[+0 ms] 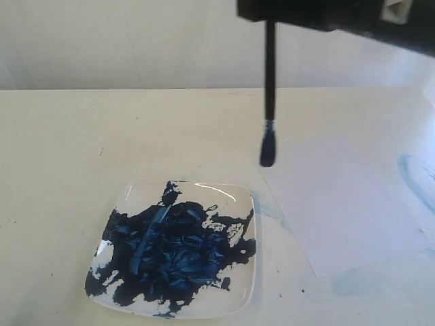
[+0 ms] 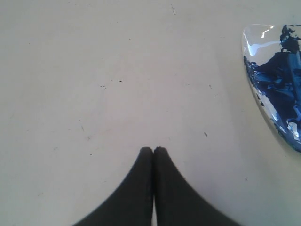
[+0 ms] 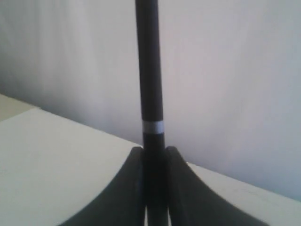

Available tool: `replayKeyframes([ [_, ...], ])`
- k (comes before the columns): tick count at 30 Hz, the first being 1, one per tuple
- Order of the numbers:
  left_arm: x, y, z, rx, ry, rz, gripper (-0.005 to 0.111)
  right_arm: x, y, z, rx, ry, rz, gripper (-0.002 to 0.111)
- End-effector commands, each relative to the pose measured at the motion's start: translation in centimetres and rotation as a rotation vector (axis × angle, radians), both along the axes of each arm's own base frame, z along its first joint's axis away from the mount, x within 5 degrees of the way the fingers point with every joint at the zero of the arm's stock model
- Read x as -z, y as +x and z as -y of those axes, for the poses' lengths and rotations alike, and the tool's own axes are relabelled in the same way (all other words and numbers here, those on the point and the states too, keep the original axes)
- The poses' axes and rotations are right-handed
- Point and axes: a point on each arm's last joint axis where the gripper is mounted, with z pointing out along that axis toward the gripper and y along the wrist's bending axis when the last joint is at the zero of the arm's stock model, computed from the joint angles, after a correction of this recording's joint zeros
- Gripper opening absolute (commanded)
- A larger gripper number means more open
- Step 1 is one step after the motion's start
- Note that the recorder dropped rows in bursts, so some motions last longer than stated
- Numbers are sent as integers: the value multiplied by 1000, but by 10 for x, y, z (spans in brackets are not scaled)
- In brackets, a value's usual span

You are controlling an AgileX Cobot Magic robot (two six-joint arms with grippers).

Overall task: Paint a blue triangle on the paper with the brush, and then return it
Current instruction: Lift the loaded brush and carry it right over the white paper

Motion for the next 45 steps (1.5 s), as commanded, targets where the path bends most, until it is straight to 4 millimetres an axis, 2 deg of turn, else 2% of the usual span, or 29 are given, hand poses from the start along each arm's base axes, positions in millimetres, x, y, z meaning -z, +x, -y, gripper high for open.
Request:
replayKeyframes([
  [1,2,0,0,8,3,-9,0,-7,-6,43,140,-7,14,0],
  [2,3,0,0,7,6,-9,0,-4,-9,58,186,-5,17,0],
  [4,3,-1,-1,6,36,-14,0,3,-8,75,254,-10,7,0],
  [8,4,-1,-2,14,76,-13,0,11,-4,88,319,-16,-19,0],
  [14,1,1,-4,26,156,22,0,8,-4,89,311,-7,13,0],
  [23,-37,10,-5,-33,114,452,0,8,-4,88,310,-5,16,0],
  [28,-43,9,-6,-41,111,521,0,6,-6,90,313,-4,18,0],
  [35,-69,4,-7,-75,99,812,0,-2,-16,94,314,18,52,0],
  [42,-71,8,-7,-75,132,808,0,-8,-23,97,313,33,78,0],
  [45,-89,14,-7,-73,143,797,0,-9,-24,97,312,37,83,0],
])
